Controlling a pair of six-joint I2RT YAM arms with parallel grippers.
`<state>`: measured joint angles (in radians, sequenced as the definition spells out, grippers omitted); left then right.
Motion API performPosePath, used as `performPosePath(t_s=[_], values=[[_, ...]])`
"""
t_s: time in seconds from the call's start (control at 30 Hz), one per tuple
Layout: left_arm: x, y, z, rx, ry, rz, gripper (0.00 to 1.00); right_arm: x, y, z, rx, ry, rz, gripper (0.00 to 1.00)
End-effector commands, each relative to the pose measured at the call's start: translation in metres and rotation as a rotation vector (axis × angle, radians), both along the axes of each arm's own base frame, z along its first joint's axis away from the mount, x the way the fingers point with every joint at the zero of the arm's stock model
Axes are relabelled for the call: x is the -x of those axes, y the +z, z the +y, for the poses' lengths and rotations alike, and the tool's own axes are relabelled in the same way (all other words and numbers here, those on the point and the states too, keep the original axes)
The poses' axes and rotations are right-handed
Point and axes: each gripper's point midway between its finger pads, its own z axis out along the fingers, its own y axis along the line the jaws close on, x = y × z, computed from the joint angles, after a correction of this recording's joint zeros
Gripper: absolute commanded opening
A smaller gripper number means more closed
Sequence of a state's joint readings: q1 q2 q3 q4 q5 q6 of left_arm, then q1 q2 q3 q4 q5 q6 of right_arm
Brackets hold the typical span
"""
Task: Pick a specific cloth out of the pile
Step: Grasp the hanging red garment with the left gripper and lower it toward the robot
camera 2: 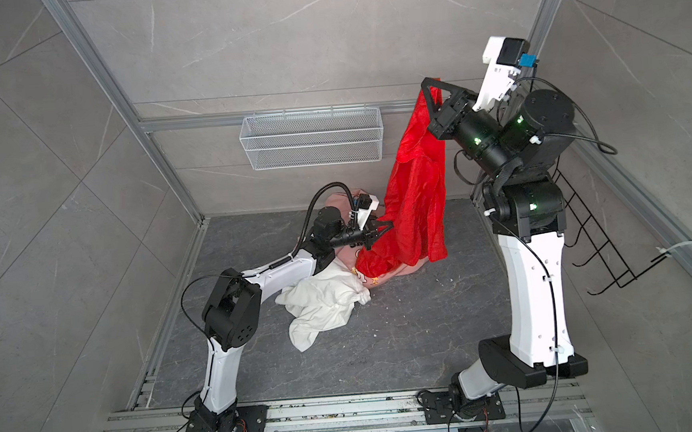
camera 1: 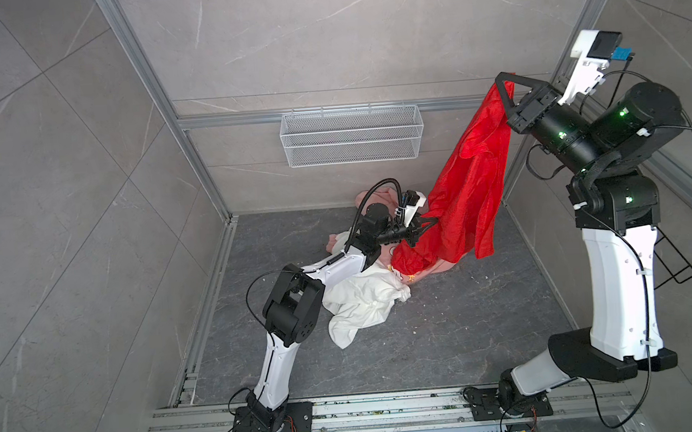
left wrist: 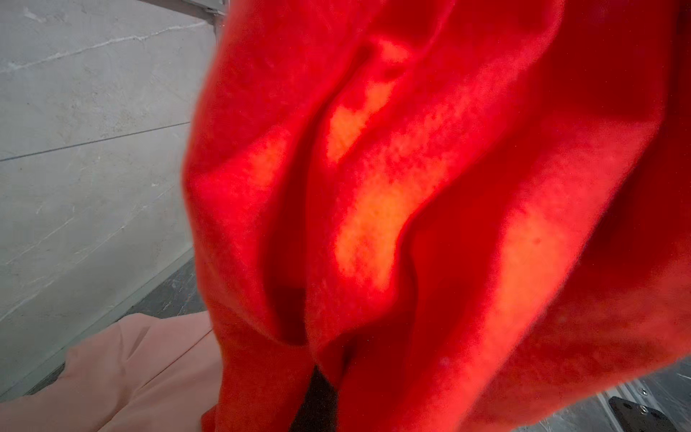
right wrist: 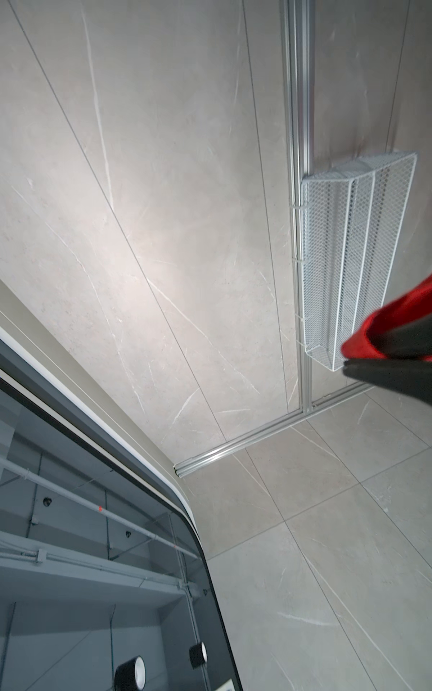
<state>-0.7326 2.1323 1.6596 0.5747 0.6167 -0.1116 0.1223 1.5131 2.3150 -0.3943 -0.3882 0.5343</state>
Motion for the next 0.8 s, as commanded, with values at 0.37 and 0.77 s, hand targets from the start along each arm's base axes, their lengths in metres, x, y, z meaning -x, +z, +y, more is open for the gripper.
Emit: performPosePath(t_s=[0.37, 0.77], values=[[0.065, 0.176, 0.022, 0.215, 0.006, -0.114, 0.0, 0.028, -0.115, -0.063, 0.12, -0.366, 0.292, 0.0], [0.181, 0.244, 0.005, 0.285, -0.114, -0.132, 0.0, 0.091, -0.106, -0.1, 0.152, -0.55, 0.277, 0.0]])
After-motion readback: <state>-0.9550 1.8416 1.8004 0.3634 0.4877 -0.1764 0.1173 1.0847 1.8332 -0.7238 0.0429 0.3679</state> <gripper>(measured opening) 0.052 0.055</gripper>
